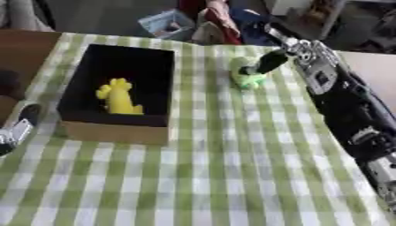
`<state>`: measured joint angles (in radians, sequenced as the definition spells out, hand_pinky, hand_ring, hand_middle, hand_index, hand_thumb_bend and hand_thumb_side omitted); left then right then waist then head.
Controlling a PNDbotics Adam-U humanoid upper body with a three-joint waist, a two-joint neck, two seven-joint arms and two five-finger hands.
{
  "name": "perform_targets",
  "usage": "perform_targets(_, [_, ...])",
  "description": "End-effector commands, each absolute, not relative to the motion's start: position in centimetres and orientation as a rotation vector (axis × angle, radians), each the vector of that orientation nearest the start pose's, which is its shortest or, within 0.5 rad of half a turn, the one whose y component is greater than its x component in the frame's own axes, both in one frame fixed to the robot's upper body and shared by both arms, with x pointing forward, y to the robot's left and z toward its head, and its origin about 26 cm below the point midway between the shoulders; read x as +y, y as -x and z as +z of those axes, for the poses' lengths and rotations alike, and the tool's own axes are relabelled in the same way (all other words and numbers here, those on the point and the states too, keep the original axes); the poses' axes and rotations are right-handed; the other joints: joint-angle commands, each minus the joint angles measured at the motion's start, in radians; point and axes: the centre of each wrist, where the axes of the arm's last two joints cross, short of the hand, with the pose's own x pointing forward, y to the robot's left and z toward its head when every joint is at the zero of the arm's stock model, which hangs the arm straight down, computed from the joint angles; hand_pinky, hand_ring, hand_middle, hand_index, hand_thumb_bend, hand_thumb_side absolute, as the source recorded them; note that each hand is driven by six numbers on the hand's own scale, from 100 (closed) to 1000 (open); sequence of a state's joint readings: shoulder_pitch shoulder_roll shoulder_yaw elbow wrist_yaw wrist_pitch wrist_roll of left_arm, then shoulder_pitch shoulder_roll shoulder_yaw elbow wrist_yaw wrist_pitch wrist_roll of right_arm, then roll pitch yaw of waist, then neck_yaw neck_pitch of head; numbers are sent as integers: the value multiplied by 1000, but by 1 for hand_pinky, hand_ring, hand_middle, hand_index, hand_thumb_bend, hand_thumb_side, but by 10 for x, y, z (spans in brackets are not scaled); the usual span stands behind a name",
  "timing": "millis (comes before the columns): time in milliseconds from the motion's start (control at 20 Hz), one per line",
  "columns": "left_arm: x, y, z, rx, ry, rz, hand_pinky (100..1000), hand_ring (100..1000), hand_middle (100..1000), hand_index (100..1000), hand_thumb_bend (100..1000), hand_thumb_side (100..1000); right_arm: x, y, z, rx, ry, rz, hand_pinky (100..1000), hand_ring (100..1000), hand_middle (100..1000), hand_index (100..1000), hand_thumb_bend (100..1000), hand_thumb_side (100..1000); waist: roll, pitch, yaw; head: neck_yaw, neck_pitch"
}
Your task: Pick up objects on the table and place them in the box.
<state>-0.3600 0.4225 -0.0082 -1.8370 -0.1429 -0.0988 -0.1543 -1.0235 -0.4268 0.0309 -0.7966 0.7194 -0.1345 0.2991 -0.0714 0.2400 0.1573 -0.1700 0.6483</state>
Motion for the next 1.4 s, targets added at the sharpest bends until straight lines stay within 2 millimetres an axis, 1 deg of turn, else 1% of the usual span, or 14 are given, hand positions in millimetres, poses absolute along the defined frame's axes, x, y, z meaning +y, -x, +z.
perform_targets(50, [286,-327,200,-2199,-350,-748,700,574,573,737,339,100,-301,-494,215,-1507,738,1156,766,839,785,907,605,174,7,-15,0,0,-11])
perform_targets(350, [285,-328,200,-2200,-351,-750,700,574,573,737,339,100,-300,-495,204,-1415,683,1197,770,837,755,881,600,167,10,-10,7,1,-13])
perform_targets(650, [285,-328,200,-2200,-351,-750,700,574,573,736,340,100,-302,-496,195,-1390,688,1172,760,814,689,809,586,146,12,-3,11,-1,-10])
perform_targets(700, [285,-328,200,-2201,-351,-750,700,574,573,736,340,100,-302,-496,194,-1394,694,1165,753,801,655,780,578,134,12,-3,10,-1,-9])
perform_targets(750, [285,-328,200,-2201,-350,-750,700,574,573,736,340,100,-302,-495,193,-1398,701,1158,750,797,646,771,575,130,12,-2,9,-1,-9])
perform_targets(800, [285,-328,200,-2202,-350,-749,699,574,573,736,340,100,-302,-495,192,-1404,711,1150,735,775,585,718,561,109,13,-1,8,-1,-9])
perform_targets(850, [285,-328,200,-2202,-350,-749,699,574,573,736,340,100,-303,-495,192,-1413,726,1139,729,766,568,705,555,101,13,-1,8,-1,-8])
perform_targets(900, [285,-328,200,-2202,-349,-749,699,574,573,736,341,100,-303,-495,192,-1423,743,1128,708,738,508,655,535,100,13,-1,8,-1,-8])
perform_targets(950, [285,-328,200,-2201,-348,-750,699,574,573,737,341,100,-303,-495,193,-1434,766,1118,705,735,501,647,530,100,14,-1,8,-1,-8])
perform_targets(1000, [285,-328,200,-2201,-348,-751,699,574,573,737,340,100,-303,-494,195,-1445,789,1108,680,701,442,587,483,100,14,-1,8,-2,-7])
perform_targets(1100, [285,-328,200,-2199,-349,-750,699,574,573,737,340,100,-303,-494,199,-1470,841,1086,652,664,371,520,451,100,14,-1,8,-2,-7])
perform_targets(1250, [285,-328,200,-2199,-349,-749,699,573,573,736,340,100,-303,-493,202,-1497,914,1063,619,619,294,443,397,100,14,-1,8,-3,-8])
perform_targets(1300, [285,-328,199,-2199,-349,-749,699,573,573,736,340,100,-303,-493,202,-1503,935,1058,608,605,268,416,362,100,14,-1,8,-2,-9])
perform_targets(1400, [285,-328,200,-2200,-350,-748,699,573,573,736,340,100,-302,-493,200,-1519,971,1048,595,589,242,379,325,100,15,0,7,-2,-10])
